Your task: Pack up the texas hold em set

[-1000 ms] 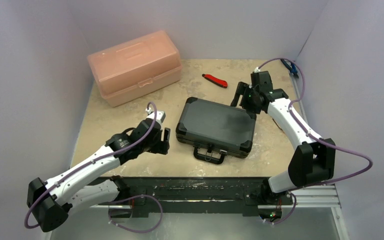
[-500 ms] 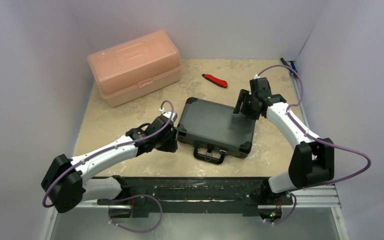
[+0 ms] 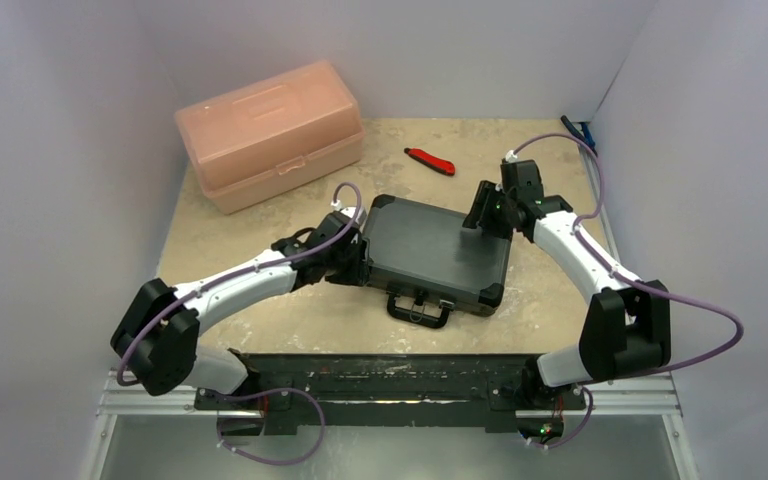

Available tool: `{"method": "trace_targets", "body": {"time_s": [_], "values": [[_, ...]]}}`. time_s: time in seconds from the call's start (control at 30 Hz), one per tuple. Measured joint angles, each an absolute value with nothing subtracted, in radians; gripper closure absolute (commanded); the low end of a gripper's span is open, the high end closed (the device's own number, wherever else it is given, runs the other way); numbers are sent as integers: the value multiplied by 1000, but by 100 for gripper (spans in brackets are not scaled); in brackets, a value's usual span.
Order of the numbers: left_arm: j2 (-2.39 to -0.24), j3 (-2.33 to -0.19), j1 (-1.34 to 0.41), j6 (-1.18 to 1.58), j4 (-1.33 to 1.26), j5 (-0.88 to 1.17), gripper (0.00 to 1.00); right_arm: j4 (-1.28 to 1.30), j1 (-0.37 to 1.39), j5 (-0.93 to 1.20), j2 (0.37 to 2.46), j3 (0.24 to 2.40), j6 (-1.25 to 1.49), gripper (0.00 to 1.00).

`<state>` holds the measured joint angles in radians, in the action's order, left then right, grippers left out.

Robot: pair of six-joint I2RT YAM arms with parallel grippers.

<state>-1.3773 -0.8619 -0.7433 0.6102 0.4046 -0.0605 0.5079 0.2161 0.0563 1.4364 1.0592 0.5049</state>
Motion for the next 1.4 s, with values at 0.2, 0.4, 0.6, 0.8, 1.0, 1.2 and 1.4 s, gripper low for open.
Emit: {"method": "trace_targets", "body": {"time_s": [0.2,0.4,0.6,0.8,1.0,1.2,1.4], "values": [[-1443,-907,-718,605,429,-3,55,481,218,93,1436,1047,505,47],[-1504,-973,-704,582,496,46,56,449,223,118,1433,1031,505,48],[-1555,-1037,-673,563,572,113,56,427,233,129,1432,1022,505,48],[-1646,-1142,-635,524,571,90,56,423,248,151,1426,1013,509,49],[-1707,-1221,-606,500,534,33,56,434,274,195,1419,1007,517,49],[-1758,-1306,-597,478,548,14,56,452,292,251,1417,1005,529,50],[-1839,-1423,-588,466,566,15,56,464,312,303,1410,997,542,50]]}}
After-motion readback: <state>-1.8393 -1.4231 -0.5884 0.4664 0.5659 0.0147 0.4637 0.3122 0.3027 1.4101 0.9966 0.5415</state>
